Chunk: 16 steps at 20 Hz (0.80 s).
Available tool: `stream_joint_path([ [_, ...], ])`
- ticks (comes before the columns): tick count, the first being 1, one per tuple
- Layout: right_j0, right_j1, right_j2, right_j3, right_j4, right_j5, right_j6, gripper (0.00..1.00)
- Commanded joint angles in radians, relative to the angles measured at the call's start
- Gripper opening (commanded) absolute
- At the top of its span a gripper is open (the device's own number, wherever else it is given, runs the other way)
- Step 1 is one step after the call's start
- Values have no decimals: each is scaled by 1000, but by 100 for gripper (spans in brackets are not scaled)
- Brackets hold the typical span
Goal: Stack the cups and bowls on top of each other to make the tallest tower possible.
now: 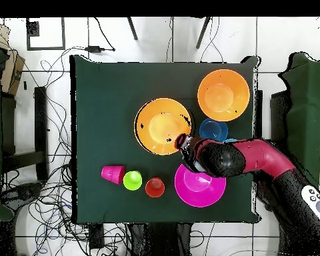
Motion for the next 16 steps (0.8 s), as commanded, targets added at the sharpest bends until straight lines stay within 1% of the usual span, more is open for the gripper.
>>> stream_joint_path([
  [1,37,22,-14,6,-27,46,-213,0],
  [9,42,17,-16,0,-65,-13,-196,0],
  [16,46,27,-23,-13,-78,-20,-198,0],
])
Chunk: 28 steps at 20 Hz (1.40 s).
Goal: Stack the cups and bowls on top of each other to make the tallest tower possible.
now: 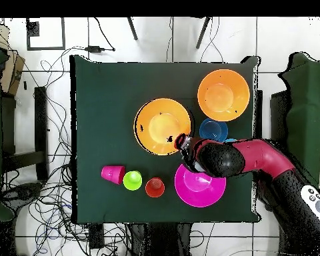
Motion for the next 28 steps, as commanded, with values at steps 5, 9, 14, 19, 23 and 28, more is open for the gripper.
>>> stream_joint_path([
  [5,45,33,-28,-21,-83,-28,-199,0],
  [9,48,32,-30,-30,-91,-27,-203,0],
  [14,47,35,-21,-39,-92,-30,-213,0],
  [19,52,16,-9,-44,-100,-35,-219,0],
  [23,52,16,-4,-47,-100,-35,-224,0],
  [28,51,20,-1,-49,-93,-27,-229,0],
])
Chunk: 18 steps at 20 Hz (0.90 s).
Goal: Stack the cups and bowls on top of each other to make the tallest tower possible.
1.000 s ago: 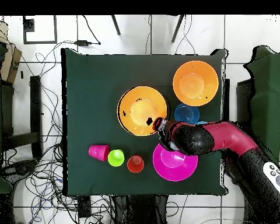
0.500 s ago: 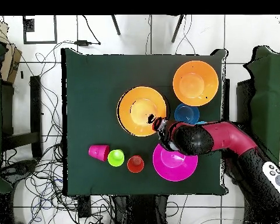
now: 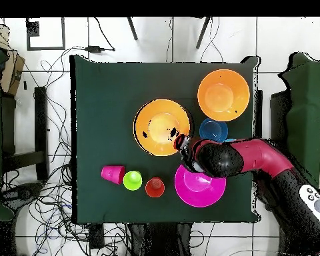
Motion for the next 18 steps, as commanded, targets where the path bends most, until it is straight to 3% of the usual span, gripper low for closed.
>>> stream_joint_path([
  [1,45,21,0,-49,-77,-27,-231,0],
  [4,47,23,-1,-56,-80,-21,-239,0],
  [5,47,25,-1,-58,-79,-15,-243,100],
  [18,48,24,-3,-52,-61,8,-234,100],
])
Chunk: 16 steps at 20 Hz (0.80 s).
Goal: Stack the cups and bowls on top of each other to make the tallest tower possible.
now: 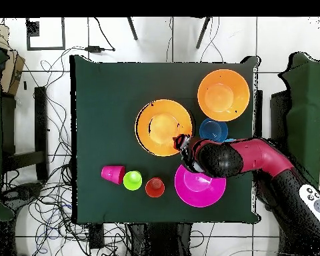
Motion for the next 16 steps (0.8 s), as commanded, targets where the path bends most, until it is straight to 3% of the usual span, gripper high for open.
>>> stream_joint_path([
  [1,51,21,-10,-49,-49,11,-220,100],
  [8,48,18,-2,-54,-27,32,-224,100],
  [16,28,-96,56,-44,40,89,-239,100],
])
